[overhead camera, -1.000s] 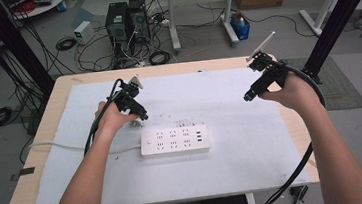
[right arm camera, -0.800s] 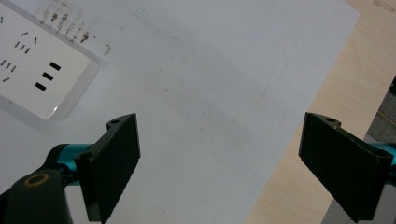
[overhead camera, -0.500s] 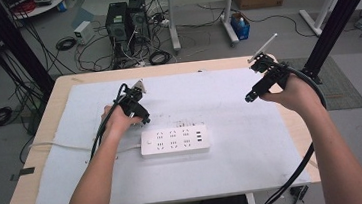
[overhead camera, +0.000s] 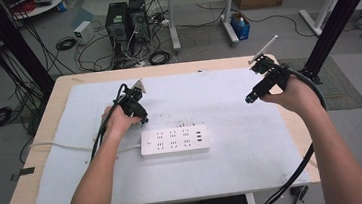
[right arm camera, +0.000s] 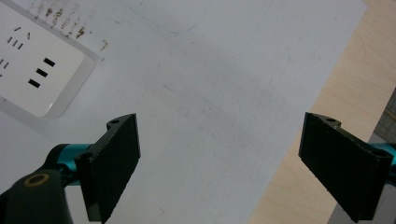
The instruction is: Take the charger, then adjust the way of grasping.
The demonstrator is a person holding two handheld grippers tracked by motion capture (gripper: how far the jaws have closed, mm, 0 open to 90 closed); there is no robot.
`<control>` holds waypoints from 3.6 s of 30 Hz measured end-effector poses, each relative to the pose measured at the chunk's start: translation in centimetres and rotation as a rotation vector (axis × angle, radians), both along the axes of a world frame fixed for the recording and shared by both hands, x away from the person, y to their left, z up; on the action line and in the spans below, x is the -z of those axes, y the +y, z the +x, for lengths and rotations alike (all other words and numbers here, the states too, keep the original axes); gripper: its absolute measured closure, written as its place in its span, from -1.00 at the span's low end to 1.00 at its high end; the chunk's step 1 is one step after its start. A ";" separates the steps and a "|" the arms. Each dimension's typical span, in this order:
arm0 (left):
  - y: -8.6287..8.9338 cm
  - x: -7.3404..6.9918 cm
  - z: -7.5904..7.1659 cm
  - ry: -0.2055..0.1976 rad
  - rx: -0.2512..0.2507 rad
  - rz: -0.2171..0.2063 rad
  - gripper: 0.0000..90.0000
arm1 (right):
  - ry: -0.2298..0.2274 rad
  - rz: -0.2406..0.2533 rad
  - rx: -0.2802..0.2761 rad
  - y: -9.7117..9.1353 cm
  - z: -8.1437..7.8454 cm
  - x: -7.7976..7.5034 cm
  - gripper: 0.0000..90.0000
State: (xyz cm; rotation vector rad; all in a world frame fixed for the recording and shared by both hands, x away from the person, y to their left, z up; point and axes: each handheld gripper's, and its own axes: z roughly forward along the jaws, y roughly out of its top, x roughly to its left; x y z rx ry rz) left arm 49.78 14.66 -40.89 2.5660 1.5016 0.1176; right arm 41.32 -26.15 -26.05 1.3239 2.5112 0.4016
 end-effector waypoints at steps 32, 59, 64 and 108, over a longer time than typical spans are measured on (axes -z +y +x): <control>0.7 -13.5 -5.4 -0.145 0.146 -0.081 -0.06 | 0.075 0.035 0.036 1.0 0.3 -0.1 -0.73; -7.1 -13.5 -10.5 -0.486 0.762 -0.461 -0.05 | 0.242 0.529 0.145 5.1 -1.4 -2.8 -0.58; -8.7 -13.5 -11.0 -0.526 0.796 -0.530 -0.05 | 0.277 0.613 0.134 6.9 -1.5 -2.5 -0.58; -3.7 -12.3 -10.6 -0.342 0.586 -0.103 -0.61 | 0.160 0.291 -0.042 10.0 -0.9 -3.4 0.38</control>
